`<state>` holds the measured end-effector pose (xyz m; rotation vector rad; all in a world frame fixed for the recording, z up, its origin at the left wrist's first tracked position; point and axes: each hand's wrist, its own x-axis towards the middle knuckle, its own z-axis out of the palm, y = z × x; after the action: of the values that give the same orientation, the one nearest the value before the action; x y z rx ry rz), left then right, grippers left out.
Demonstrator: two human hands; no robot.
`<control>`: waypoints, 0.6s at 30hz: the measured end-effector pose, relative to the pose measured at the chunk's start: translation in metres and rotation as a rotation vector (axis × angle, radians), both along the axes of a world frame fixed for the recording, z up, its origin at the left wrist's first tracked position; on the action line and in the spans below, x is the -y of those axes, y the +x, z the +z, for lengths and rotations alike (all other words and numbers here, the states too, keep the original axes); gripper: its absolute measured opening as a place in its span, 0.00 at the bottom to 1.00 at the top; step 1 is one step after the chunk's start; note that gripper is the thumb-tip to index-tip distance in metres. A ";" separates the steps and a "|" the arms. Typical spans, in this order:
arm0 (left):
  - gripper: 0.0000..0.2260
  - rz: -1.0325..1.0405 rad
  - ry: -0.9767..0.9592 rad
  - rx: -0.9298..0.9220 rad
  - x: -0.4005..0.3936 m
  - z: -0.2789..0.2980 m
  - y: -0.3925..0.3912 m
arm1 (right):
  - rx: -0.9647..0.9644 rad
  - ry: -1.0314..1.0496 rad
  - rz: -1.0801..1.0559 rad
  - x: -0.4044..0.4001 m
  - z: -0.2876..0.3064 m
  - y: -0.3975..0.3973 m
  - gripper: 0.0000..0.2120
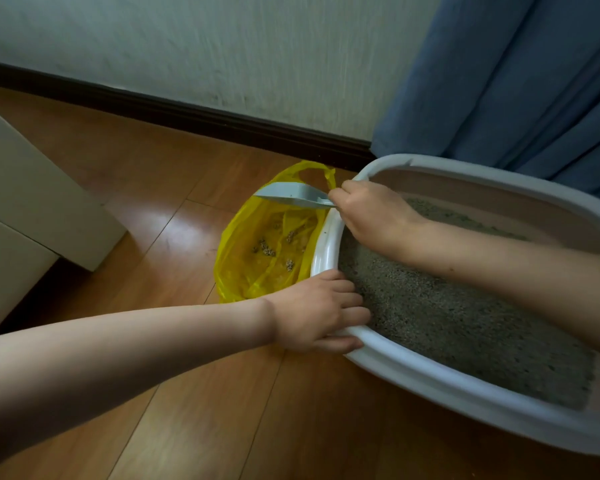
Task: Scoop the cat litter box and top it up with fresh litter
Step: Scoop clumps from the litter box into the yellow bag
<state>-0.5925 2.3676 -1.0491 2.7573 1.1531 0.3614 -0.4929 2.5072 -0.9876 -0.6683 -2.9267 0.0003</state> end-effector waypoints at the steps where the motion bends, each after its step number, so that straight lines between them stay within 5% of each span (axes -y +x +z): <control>1: 0.13 0.001 0.002 0.001 0.000 0.001 0.000 | -0.078 -0.095 -0.055 -0.002 -0.001 0.002 0.06; 6: 0.13 0.002 -0.001 -0.007 0.000 0.002 0.001 | -0.440 -0.886 -0.479 -0.011 0.013 0.024 0.06; 8: 0.13 -0.001 -0.008 -0.010 0.000 0.003 0.000 | -0.510 -1.056 -0.597 -0.016 0.020 0.041 0.08; 18: 0.14 -0.006 0.010 -0.036 0.000 0.001 -0.001 | -0.331 -0.765 -0.733 -0.032 0.023 0.112 0.12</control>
<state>-0.5935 2.3681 -1.0482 2.7856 1.1544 0.3191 -0.3810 2.5392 -0.9647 -1.6037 -2.1433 1.0568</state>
